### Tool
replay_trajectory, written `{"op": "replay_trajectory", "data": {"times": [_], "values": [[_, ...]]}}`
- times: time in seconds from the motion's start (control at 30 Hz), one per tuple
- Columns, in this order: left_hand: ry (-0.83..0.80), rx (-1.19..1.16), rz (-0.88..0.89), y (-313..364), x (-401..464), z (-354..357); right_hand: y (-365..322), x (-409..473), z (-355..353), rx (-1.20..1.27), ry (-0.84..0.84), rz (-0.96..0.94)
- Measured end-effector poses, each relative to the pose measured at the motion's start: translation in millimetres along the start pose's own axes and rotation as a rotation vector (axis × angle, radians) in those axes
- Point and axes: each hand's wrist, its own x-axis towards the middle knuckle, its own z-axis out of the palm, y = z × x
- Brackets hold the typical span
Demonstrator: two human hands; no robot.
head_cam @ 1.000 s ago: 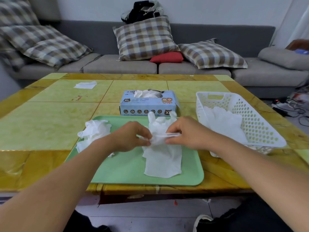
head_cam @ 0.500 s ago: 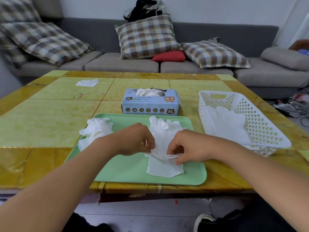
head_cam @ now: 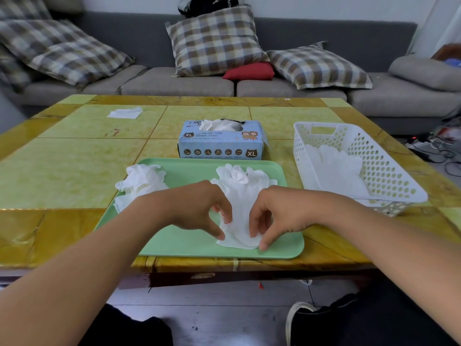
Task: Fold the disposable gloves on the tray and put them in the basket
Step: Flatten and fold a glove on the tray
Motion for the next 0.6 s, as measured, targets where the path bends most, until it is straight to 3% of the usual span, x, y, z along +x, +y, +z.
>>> {"op": "replay_trajectory", "data": {"times": [0.37, 0.5, 0.6], "values": [[0.049, 0.177, 0.040, 9.0, -5.3, 20.7, -4.7, 5.2, 9.5, -0.219, 0.053, -0.053], [0.245, 0.060, 0.049, 10.7, -8.3, 2.0, -5.9, -0.3, -15.6, 0.273, 0.179, -0.113], [0.529, -0.257, 0.136, 15.4, -8.6, -23.0, -15.4, -1.8, -41.7, 0.791, 0.373, -0.180]]}}
